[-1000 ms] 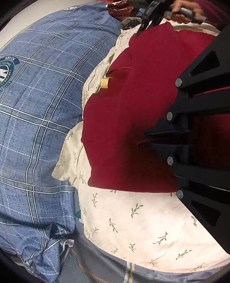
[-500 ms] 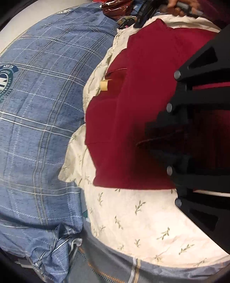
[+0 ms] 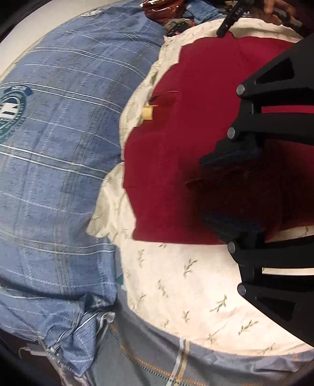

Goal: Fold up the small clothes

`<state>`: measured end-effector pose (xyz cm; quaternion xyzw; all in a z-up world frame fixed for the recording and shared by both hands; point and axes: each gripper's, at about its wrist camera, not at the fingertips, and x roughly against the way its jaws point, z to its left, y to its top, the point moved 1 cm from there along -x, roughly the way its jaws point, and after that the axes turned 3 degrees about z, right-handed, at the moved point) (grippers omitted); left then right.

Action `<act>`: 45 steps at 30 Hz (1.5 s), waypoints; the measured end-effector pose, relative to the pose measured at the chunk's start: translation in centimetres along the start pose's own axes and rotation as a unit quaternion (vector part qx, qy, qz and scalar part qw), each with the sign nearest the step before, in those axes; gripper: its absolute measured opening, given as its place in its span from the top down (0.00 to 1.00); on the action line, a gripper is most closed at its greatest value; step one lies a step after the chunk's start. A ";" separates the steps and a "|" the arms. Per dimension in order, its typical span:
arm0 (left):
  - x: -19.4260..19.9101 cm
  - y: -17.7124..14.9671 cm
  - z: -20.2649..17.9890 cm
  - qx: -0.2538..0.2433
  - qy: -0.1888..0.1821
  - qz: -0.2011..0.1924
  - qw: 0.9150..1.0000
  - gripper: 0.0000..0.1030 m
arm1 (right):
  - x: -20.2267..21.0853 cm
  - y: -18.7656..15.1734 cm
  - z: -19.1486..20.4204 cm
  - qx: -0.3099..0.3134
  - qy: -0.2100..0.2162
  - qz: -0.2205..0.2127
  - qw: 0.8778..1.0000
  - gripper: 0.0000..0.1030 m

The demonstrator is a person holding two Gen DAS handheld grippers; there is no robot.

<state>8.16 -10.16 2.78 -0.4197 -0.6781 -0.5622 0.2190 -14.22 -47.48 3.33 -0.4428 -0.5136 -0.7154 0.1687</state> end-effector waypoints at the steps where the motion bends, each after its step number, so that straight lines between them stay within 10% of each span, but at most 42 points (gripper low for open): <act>1: 0.4 0.1 0.0 0.005 -0.002 -0.009 1.000 0.51 | 0.6 0.6 0.3 -0.002 0.000 -0.016 1.000 0.67; 13: -2.5 -0.3 -1.1 0.001 0.018 0.012 1.000 0.49 | -5.5 3.0 1.7 -0.005 -0.028 0.001 1.000 0.82; 25: 0.7 -2.0 -1.0 0.004 0.020 0.004 1.000 0.49 | -1.8 -0.8 2.4 0.029 -0.048 0.024 0.998 0.72; 45: 10.6 -12.9 2.4 0.005 0.048 0.022 0.999 0.40 | 5.7 -9.5 5.7 0.046 0.049 0.045 0.997 0.48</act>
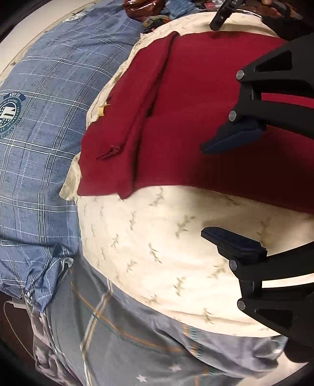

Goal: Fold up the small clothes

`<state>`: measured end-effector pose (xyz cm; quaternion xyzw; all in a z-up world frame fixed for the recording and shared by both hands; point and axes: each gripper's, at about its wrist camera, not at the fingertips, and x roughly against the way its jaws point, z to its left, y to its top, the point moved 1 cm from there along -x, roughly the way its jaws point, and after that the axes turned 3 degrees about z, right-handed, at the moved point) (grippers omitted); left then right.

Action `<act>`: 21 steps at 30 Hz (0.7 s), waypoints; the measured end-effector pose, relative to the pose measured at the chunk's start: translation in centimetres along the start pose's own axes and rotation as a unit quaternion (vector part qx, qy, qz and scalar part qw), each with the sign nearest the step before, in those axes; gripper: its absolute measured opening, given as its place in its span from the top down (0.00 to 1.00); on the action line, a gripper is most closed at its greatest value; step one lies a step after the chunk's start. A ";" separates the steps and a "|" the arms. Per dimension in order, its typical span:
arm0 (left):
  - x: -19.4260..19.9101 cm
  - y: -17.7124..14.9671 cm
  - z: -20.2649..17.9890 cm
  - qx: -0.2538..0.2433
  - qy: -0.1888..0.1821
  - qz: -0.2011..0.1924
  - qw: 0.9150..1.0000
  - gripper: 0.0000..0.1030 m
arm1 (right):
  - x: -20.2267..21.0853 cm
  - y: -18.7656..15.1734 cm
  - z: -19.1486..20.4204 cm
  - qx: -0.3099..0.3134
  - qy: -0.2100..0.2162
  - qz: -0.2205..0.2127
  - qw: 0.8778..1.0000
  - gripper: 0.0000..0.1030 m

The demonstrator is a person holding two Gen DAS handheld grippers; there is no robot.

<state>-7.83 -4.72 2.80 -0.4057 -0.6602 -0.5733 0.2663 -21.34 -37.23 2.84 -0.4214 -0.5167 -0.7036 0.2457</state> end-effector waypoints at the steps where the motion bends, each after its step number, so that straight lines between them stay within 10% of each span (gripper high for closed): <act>1: 0.2 -0.3 0.0 0.000 0.001 0.000 1.000 0.40 | -0.3 -0.3 0.3 0.002 0.002 0.004 1.000 0.48; 21: 1.9 -4.5 0.7 0.003 0.000 0.022 1.000 0.39 | 0.5 -4.2 2.1 0.016 0.022 0.034 0.999 0.33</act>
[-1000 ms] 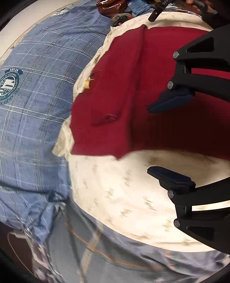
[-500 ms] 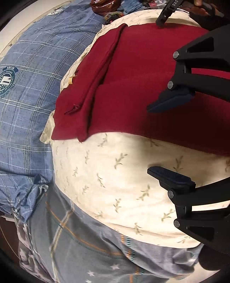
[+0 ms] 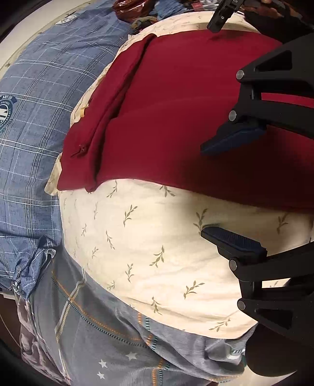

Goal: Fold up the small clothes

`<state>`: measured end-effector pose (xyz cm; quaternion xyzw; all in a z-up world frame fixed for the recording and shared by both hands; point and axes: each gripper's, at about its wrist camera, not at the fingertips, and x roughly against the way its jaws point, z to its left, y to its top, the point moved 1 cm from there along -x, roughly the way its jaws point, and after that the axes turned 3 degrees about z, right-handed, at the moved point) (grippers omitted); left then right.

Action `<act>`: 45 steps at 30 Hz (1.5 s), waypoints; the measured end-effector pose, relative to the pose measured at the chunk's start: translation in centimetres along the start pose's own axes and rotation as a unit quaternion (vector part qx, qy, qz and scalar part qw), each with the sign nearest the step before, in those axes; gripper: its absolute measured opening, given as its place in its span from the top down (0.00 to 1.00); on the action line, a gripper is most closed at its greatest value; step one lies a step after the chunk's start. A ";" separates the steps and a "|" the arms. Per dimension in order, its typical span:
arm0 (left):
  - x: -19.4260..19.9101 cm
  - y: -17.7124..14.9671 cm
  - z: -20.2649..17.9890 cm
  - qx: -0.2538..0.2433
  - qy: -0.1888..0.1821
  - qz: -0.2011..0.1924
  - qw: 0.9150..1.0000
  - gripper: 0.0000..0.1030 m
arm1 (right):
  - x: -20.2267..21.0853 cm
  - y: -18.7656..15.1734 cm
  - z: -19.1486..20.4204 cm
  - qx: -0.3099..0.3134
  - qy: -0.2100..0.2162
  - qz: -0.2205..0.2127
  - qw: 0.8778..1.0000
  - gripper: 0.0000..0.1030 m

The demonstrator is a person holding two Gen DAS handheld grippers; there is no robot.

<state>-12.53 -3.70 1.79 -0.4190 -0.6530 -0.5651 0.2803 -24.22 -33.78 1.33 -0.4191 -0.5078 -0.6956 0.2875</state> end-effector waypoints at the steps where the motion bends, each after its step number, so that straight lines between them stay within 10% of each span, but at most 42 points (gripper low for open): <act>1: 0.0 -0.1 -0.1 -0.001 0.001 0.000 1.000 0.39 | -0.1 -0.2 -0.1 -0.002 0.001 0.002 1.000 0.33; 27: 1.2 -2.5 0.9 -0.002 -0.030 0.032 0.999 0.37 | 0.4 -3.2 -0.4 0.015 -0.005 0.038 0.999 0.30; 45: 2.2 -5.3 0.4 -0.016 -0.054 0.064 0.996 0.33 | 1.6 -8.5 -1.5 0.006 0.124 0.093 0.988 0.31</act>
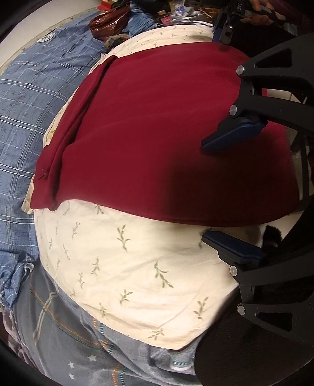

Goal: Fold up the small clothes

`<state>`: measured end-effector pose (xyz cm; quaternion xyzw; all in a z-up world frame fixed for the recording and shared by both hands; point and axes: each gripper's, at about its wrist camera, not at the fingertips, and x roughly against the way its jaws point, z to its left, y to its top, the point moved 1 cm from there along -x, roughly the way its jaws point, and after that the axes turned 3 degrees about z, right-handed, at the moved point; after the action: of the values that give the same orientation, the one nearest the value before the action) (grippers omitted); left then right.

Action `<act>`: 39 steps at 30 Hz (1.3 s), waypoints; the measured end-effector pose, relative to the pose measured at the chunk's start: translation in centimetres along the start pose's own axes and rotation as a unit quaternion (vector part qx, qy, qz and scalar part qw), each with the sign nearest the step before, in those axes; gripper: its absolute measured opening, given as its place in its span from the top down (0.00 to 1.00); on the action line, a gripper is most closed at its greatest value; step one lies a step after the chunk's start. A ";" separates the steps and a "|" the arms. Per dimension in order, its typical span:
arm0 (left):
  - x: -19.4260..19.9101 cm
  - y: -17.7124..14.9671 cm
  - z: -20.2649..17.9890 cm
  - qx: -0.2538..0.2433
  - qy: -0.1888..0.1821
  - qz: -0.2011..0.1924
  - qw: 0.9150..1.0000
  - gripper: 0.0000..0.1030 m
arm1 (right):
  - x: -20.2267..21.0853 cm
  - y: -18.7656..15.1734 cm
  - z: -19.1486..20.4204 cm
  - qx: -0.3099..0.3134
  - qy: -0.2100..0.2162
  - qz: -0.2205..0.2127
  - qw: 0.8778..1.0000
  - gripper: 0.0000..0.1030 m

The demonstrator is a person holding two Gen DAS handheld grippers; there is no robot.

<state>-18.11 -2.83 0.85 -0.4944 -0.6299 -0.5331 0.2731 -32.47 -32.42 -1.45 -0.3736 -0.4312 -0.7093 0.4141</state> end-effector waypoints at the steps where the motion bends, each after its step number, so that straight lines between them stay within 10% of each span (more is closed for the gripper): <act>1: 0.1 -0.1 0.1 0.004 -0.004 0.003 1.000 0.33 | 0.1 -0.1 0.2 0.006 0.004 0.003 1.000 0.31; 14: -0.3 -1.1 -0.5 -0.007 -0.017 0.041 0.999 0.33 | 0.5 -0.8 2.3 0.039 0.094 -0.010 0.995 0.29; 19: -0.8 -1.0 -0.3 0.001 -0.016 0.043 0.999 0.32 | -1.3 0.2 2.3 0.030 0.062 0.011 0.998 0.31; 30: -1.5 -1.5 -1.1 -0.002 -0.018 0.039 0.999 0.19 | -1.5 0.3 0.7 0.003 0.063 -0.002 0.998 0.71; 35: -1.4 -1.4 -0.9 0.014 -0.021 0.035 0.999 0.19 | -2.0 1.2 1.7 0.018 0.070 -0.011 0.997 0.67; 39: -1.4 -1.6 -1.0 0.014 -0.017 0.030 0.999 0.19 | -2.6 1.0 2.4 0.046 0.070 -0.019 0.996 0.42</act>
<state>-19.27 -4.12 -0.76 -0.5180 -0.6267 -0.5075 0.2853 -30.17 -29.85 -2.60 -0.2951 -0.4400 -0.7211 0.4464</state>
